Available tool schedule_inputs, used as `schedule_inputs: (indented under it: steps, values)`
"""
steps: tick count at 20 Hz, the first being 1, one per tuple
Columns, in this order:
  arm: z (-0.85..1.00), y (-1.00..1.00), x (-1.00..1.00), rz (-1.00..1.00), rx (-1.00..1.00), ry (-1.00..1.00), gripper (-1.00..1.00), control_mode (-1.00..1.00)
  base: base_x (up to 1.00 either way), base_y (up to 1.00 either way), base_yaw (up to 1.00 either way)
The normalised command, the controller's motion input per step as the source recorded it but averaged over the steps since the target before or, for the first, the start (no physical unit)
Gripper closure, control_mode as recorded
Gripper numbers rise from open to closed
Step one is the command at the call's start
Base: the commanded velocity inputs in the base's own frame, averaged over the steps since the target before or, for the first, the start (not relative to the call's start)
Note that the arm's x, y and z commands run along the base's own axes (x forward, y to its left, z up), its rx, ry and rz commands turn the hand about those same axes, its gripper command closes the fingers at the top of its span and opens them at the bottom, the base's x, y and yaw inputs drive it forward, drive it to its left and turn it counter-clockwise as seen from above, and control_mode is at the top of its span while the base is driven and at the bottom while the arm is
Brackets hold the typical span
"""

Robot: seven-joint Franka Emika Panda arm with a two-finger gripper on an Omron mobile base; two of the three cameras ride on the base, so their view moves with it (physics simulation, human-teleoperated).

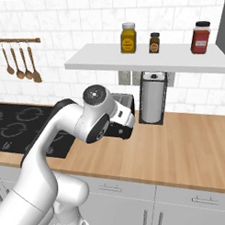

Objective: Start the toaster. Once the lever pops up, take the bread to the plate on the dining counter.

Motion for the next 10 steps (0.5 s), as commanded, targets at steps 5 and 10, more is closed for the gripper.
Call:
schedule_inputs:
  steps: [5,10]
  values:
    - [0.00,0.00,0.00,0.00,0.00,0.00,-1.00,-1.00,0.00,0.00,0.00]
    - [0.00,0.00,0.00,0.00,0.00,0.00,-1.00,-1.00,0.00,0.00,0.00]
